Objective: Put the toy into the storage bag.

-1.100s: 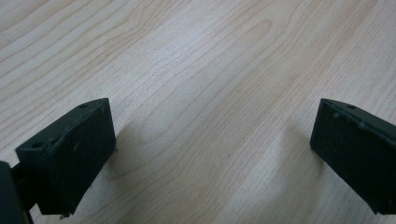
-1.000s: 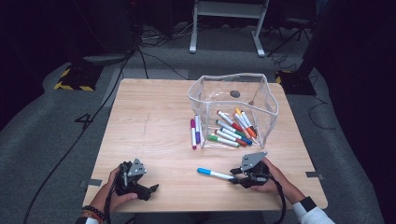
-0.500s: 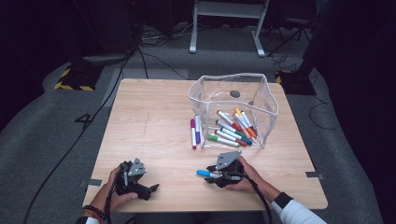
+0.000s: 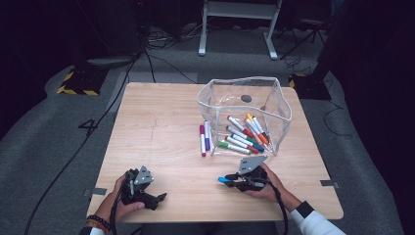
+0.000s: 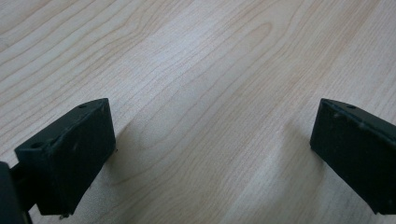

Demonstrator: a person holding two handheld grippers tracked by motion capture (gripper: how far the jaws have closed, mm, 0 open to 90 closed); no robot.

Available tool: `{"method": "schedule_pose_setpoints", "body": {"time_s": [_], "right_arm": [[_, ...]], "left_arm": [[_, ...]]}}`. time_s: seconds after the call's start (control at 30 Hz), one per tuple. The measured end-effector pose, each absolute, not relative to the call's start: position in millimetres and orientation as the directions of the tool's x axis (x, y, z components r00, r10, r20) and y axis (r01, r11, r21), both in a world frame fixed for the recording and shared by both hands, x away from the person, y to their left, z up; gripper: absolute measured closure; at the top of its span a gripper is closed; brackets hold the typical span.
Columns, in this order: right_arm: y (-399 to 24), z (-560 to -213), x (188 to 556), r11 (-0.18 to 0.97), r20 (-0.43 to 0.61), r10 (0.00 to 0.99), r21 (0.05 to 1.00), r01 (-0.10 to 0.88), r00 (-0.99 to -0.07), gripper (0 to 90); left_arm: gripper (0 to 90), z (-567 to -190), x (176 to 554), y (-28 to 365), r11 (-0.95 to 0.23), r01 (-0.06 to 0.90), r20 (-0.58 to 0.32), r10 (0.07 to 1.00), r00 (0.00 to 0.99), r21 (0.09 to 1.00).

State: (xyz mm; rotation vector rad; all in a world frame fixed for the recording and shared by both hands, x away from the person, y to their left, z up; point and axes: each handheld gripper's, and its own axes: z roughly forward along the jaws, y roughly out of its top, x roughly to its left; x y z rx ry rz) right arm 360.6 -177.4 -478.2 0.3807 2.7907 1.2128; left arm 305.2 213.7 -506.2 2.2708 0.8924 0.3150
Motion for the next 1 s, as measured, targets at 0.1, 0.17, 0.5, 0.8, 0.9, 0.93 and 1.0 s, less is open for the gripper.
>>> {"method": "schedule_pose_setpoints", "body": {"time_s": [0.1,0.17,0.5,0.8,0.9,0.93,1.0], "right_arm": [[-190,-464,359,0.626,0.013,0.272,0.757,0.187,-0.962,74.9],[-200,-450,357,0.587,0.019,0.28,0.787,0.187,-0.96,74.9],[-254,-362,339,0.454,-0.075,0.359,0.885,0.104,-0.93,74.9],[-276,-277,360,0.463,-0.194,0.438,0.886,0.035,-0.878,74.9],[-274,-258,376,0.488,-0.24,0.46,0.872,0.018,-0.855,74.9],[-273,-253,382,0.491,-0.247,0.468,0.871,0.017,-0.849,74.9],[-269,-244,395,0.489,-0.246,0.469,0.872,0.018,-0.848,74.9]], "left_arm": [[0.3,-506,305,213,-0.542,0.515,-0.019,0.677,0.736,0.664],[0.3,-506,305,213,-0.542,0.515,-0.018,0.677,0.736,0.664],[0.5,-506,306,212,-0.54,0.518,-0.014,0.683,0.73,0.663],[0.5,-506,307,212,-0.543,0.516,-0.016,0.679,0.734,0.662],[0.5,-506,307,213,-0.543,0.516,-0.016,0.678,0.735,0.662],[0.5,-506,307,213,-0.544,0.516,-0.016,0.678,0.735,0.662],[0.5,-506,307,213,-0.544,0.516,-0.015,0.678,0.735,0.662]]}}
